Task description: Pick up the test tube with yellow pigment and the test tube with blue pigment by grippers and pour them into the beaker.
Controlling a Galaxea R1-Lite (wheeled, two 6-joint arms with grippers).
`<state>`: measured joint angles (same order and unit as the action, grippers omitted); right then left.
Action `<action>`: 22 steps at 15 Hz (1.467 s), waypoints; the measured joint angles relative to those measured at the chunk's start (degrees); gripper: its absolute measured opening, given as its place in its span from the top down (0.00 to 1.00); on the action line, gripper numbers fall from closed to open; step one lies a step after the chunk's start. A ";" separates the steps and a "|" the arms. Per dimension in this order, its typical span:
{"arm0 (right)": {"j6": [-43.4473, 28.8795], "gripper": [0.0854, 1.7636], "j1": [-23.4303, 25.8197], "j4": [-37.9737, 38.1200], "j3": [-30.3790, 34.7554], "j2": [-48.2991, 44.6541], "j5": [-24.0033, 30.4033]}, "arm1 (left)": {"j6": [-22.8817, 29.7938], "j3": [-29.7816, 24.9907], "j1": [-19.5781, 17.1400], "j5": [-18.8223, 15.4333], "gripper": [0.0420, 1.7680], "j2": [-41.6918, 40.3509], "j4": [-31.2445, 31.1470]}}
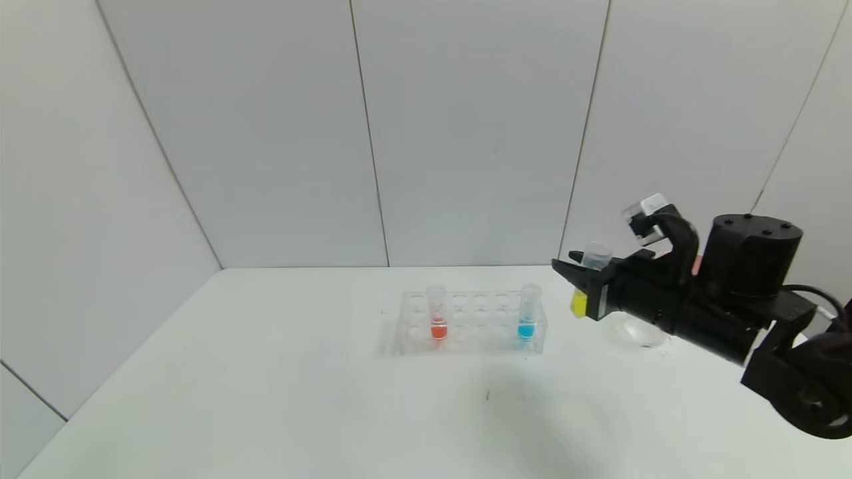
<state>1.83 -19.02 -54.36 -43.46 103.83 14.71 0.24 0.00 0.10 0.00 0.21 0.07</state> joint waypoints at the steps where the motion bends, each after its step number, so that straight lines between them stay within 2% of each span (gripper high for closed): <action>1: 0.05 0.69 3.17 2.11 0.16 -1.54 4.50 | 0.00 0.00 0.00 0.00 0.00 0.00 0.00; 5: 0.20 0.69 16.37 8.98 -1.24 -5.60 21.03 | 0.00 0.00 0.00 0.00 0.00 0.00 0.00; 8: 1.58 0.69 25.05 13.08 -4.58 -6.23 29.29 | 0.00 0.00 0.00 0.00 0.00 0.00 0.00; 12: 11.12 0.69 34.72 29.93 -13.29 -5.62 37.14 | -0.02 0.00 0.00 0.00 0.00 0.00 0.00; 16: 15.96 0.69 38.72 41.91 -24.10 -3.34 39.23 | -0.02 0.00 0.00 0.00 0.00 0.00 0.00; 20: 20.53 0.69 39.61 44.26 -30.14 1.62 38.28 | 0.00 0.00 0.00 0.00 0.00 0.00 0.00; 22: 23.19 0.69 39.44 44.62 -31.98 3.91 35.76 | 0.00 0.00 0.00 0.00 0.00 0.00 0.00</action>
<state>25.02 20.42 -9.74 -75.44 107.74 50.47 0.24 0.00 0.10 0.00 0.21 0.07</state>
